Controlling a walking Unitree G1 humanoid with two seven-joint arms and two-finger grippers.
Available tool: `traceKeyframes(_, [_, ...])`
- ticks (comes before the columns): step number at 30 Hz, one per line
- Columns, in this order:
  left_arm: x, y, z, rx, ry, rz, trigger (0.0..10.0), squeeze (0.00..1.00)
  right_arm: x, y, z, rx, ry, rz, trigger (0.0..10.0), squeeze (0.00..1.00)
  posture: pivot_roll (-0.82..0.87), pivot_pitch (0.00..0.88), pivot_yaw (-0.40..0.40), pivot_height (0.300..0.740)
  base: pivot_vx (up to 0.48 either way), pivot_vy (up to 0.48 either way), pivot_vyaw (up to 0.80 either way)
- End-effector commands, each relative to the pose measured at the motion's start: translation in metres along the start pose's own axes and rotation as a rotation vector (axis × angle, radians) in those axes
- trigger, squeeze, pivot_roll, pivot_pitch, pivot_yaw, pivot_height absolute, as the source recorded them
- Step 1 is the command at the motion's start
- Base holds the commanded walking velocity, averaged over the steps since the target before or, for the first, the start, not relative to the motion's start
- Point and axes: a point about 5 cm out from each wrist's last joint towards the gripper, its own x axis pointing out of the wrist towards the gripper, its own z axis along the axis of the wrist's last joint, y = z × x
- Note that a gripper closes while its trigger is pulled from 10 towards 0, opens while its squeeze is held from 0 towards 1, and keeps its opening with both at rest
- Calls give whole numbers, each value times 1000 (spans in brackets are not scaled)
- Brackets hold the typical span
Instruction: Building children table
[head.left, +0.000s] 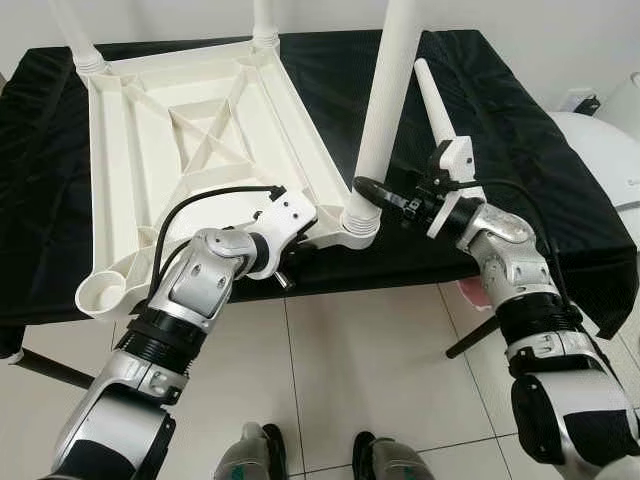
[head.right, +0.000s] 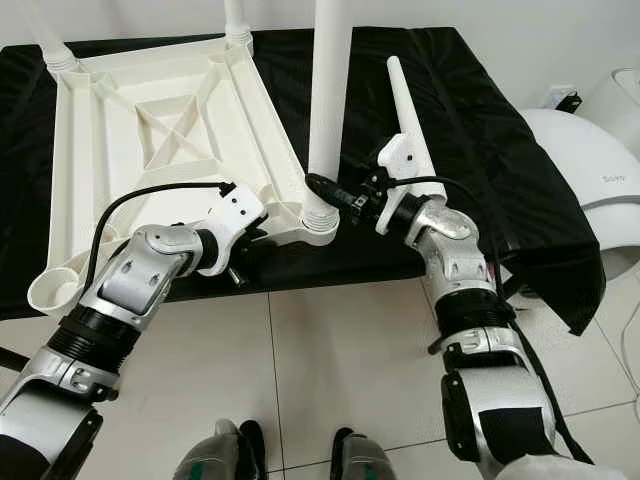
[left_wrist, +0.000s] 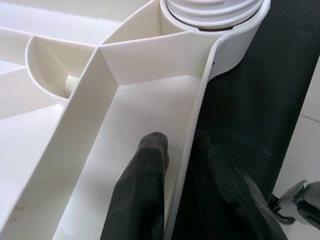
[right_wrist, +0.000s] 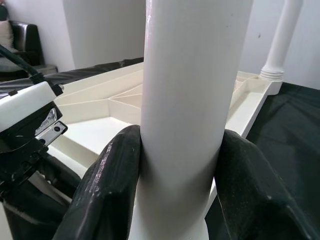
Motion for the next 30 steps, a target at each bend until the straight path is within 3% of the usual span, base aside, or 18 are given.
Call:
traceKeyframes(1, [-6, 5, 12, 35, -41, 74, 10000, 0, -8, -1, -14, 18, 63, -50, 10000, 0, -92, 182, -1, 740, 0, 0, 0])
traceKeyframes(30, [-6, 5, 13, 40, -45, 73, 10000, 0, -22, 17, -32, 46, 87, -70, 10000, 0, -97, 174, 4, 740, 0, 0, 0])
